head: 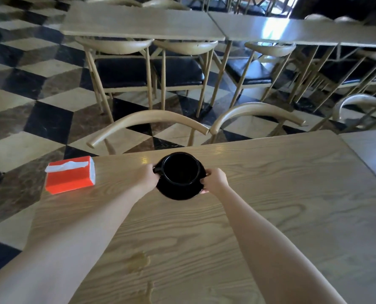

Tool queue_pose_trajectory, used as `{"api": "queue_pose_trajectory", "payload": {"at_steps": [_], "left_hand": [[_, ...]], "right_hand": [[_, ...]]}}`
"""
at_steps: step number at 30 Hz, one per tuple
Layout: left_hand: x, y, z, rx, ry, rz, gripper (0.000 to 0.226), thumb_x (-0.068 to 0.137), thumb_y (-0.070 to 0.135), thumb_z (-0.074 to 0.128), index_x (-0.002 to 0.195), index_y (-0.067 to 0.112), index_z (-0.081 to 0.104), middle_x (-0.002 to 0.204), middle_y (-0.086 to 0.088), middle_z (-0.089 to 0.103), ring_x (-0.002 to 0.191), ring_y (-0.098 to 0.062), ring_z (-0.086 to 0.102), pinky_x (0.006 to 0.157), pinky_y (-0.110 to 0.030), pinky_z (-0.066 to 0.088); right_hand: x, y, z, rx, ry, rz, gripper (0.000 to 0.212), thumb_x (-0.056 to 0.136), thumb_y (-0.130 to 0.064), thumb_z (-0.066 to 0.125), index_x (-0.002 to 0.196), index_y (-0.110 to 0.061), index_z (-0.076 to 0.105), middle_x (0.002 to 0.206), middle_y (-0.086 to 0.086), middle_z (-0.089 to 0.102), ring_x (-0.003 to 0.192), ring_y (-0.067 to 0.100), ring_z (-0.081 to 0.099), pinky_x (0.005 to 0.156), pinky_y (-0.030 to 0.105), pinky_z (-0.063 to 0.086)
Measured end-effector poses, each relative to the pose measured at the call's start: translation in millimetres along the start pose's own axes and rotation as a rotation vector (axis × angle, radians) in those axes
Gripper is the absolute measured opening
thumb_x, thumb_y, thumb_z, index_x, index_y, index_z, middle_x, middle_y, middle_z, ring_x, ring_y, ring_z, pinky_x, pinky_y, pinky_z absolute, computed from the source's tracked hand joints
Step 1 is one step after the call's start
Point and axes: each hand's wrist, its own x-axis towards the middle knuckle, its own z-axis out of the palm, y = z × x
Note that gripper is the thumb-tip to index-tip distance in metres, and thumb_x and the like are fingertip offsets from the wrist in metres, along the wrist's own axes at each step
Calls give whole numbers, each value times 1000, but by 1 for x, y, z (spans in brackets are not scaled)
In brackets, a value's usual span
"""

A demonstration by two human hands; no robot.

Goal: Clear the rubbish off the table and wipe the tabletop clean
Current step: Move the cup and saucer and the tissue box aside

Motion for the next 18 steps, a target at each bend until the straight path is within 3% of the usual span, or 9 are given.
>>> {"api": "queue_pose_trajectory", "payload": {"at_steps": [7, 11, 13, 15, 18], "left_hand": [[-10, 67, 48, 11, -44, 50, 23, 85, 13, 53, 106, 10, 63, 97, -13, 70, 88, -33, 68, 78, -48, 57], [-13, 107, 88, -92, -91, 8, 31, 87, 4, 54, 117, 12, 56, 98, -8, 63, 87, -30, 69, 59, -28, 60], [-10, 124, 110, -146, -94, -9, 39, 87, -1, 53, 123, 10, 53, 100, -7, 60, 88, -28, 65, 64, -30, 59], [-4, 136, 129, -191, -100, -33, 44, 86, -5, 53, 128, 8, 51, 106, -9, 59, 96, -31, 65, 72, -34, 57], [9, 150, 160, -217, -104, -77, 46, 86, -5, 54, 130, 6, 49, 113, -13, 59, 102, -34, 63, 77, -40, 58]], "right_hand": [[12, 21, -81, -35, 37, -4, 33, 84, 13, 44, 105, -1, 65, 84, 18, 65, 72, 38, 70, 67, 39, 61], [28, 36, -128, -55, 43, 3, 32, 85, 13, 43, 103, 0, 66, 81, 17, 65, 49, 24, 63, 46, 26, 57], [40, 44, -150, -56, 43, 8, 34, 85, 14, 41, 104, 2, 66, 84, 19, 66, 47, 21, 62, 41, 24, 55], [52, 54, -170, -53, 42, 11, 33, 85, 14, 41, 105, 4, 66, 87, 21, 67, 50, 24, 63, 44, 27, 57], [74, 70, -197, -47, 40, 15, 33, 84, 13, 41, 103, 5, 67, 81, 17, 65, 55, 31, 65, 63, 40, 61]]}}
